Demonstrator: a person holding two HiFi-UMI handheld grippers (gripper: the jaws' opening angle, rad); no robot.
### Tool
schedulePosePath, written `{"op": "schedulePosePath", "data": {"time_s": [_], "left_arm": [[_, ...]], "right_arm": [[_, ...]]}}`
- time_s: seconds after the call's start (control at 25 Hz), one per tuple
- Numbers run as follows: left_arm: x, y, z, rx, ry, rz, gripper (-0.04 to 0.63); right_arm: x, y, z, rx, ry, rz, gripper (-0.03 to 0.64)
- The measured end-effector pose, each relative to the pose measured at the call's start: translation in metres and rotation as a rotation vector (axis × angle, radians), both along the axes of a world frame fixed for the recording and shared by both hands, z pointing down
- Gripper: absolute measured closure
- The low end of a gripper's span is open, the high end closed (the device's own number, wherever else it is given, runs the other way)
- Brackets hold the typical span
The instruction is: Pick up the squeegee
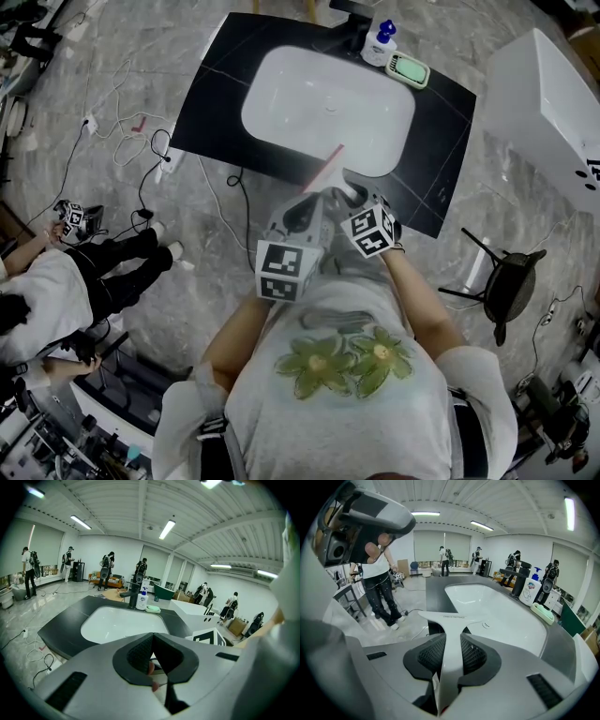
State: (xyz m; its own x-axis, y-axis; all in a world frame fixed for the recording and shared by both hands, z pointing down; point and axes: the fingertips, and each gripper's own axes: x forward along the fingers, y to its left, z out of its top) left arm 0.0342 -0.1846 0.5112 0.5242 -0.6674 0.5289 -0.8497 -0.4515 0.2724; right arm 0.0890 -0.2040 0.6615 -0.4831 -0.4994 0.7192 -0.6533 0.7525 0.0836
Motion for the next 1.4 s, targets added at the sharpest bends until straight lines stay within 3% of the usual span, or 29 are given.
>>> {"op": "schedulePosePath", "data": {"time_s": [0.6,1.4], "left_arm": [[-0.003,0.007,-0.001,0.033,-0.005,0.003,0.584],[0.001,0.017,-0.019,0.080,-0.023,0.085,0.584]], "right_arm": [[-0.001,0.004,-0.017,0.026,-0.028,0.013,0.522],[0.000,0.018,-0.053,0.086,-0.057,0.087,0.522]]}}
